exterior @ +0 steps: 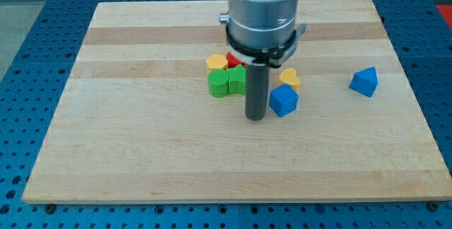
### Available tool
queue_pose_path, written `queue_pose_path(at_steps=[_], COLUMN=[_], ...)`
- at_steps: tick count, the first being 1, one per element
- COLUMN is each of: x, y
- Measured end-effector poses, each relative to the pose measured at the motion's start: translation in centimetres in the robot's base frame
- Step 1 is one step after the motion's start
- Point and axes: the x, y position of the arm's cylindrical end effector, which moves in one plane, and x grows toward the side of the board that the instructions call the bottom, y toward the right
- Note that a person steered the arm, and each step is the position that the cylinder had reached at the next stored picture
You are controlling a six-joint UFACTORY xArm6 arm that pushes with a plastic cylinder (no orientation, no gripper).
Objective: Move blue cube slightly towards right and bit up
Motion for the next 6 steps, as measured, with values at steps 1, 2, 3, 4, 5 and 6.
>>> queue_pose_path(at_steps=[1,2,3,4,5,6], x=[-0.3,-0.8,-1.0,-1.0,-1.6,-2.1], y=[3.3,5.7,7.5,9.2,10.2,8.1])
